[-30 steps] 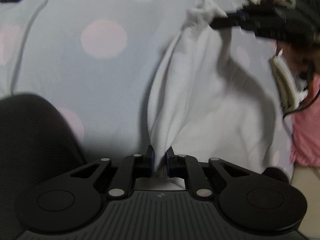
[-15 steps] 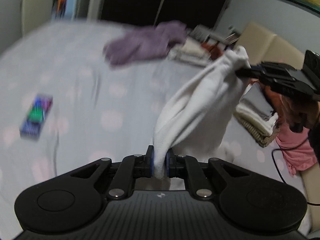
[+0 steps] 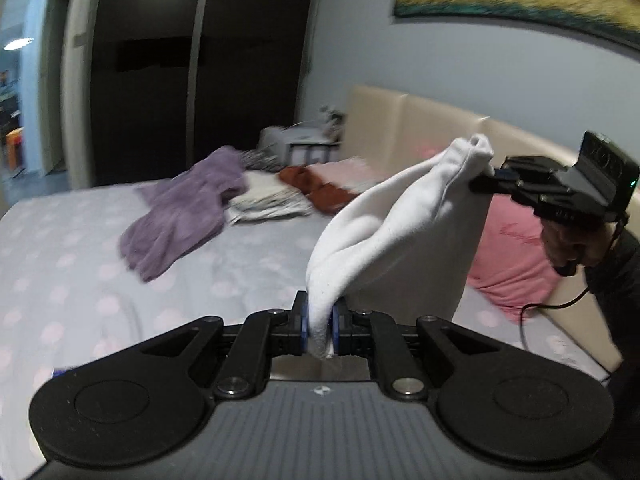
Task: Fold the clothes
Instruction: 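Lift the white top off the bed with both grippers and shake it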
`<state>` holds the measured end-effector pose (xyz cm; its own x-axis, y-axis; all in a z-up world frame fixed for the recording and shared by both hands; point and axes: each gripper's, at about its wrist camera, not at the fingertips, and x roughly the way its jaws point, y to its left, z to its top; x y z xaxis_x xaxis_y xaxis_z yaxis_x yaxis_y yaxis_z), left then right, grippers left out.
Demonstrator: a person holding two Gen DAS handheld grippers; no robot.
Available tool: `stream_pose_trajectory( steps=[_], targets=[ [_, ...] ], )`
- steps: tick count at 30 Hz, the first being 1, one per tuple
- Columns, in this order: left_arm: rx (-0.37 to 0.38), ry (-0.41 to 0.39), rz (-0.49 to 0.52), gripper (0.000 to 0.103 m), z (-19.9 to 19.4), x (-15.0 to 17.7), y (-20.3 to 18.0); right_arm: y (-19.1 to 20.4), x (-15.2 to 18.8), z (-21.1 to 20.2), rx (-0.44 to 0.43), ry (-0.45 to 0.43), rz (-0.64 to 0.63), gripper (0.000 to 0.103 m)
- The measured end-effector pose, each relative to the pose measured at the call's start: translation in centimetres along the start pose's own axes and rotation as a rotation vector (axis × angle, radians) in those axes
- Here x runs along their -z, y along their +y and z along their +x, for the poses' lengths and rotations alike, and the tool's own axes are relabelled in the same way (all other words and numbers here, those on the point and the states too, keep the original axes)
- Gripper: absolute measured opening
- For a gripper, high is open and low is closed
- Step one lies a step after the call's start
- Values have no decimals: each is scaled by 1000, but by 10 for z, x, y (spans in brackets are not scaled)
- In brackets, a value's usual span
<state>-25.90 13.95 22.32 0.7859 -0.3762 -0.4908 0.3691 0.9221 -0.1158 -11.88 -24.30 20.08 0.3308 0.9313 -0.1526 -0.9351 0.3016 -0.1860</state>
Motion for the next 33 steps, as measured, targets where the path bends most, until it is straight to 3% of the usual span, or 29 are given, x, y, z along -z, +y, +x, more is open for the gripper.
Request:
stream_pose_trajectory(
  steps=[8,12,16,19,22,27,33],
  targets=[
    [87,12,121,9,-19,-22,-25,19,-26,-54,-3,-21,88,11],
    [119,71,102,9,12,-17,-17,12,-16,-44,12,43,140,11],
    [135,162,60,9,77,-2,5,-21,18,-10,7,114,246,11],
    [124,264,-3,9,144,16,30,-50,59,28,-5,213,299,11],
    [91,315,-84,9,215,26,61,-81,97,71,7,301,329,11],
    [26,402,-176,9,314,31,104,-138,155,133,88,394,423,11],
    [-48,525,-254,9,415,36,147,-181,229,195,162,520,499,11]
  ],
)
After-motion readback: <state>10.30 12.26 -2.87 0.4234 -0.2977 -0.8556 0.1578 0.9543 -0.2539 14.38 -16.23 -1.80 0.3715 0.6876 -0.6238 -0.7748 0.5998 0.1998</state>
